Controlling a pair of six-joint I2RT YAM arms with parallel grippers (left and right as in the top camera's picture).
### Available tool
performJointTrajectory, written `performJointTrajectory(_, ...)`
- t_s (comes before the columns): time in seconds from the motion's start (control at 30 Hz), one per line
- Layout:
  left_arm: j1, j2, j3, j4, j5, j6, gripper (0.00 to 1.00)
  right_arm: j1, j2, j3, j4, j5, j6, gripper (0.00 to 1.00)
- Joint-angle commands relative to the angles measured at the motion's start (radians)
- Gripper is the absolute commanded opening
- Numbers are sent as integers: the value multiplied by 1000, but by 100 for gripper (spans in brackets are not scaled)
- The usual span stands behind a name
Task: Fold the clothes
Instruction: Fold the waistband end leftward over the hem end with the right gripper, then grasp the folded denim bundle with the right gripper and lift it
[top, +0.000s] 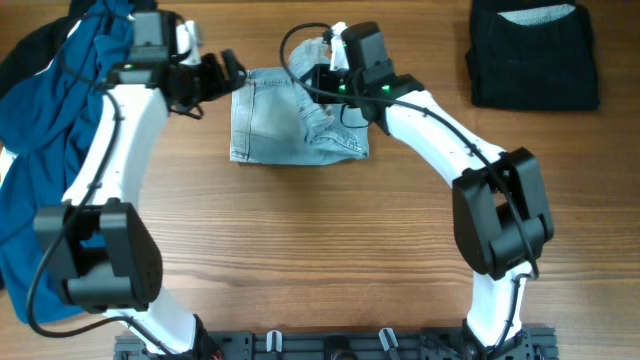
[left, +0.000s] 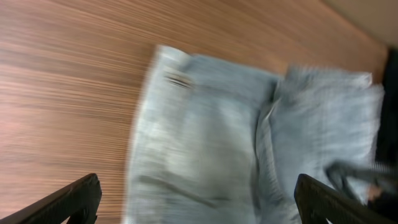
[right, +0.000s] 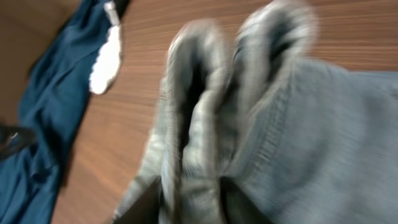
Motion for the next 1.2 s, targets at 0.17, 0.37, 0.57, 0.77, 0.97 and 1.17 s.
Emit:
performJointTrajectory(0.17,198,-24,-6,-39,-15,-32,100,76,-6,43,54,-161,-101,93)
performJointTrajectory(0.37,148,-22,-6,-38,-15,21,100,-71,-70,82,-235,-103,-249,95)
performJointTrajectory(0.57,110,-10,-6,-34,-64,25,99,-104,18,82,-397,-35,-450,81)
performJointTrajectory(0.77,110,8,-6,-35,-64,40,100,-71,109,82,-433,-46,-573,59)
performJointTrajectory(0.97,110,10,-6,-36,-64,41,100,-117,186,78,-469,56,-542,45)
performJointTrajectory(1.17,109,10,-6,-38,-64,43,100,-216,193,78,-451,106,-550,50)
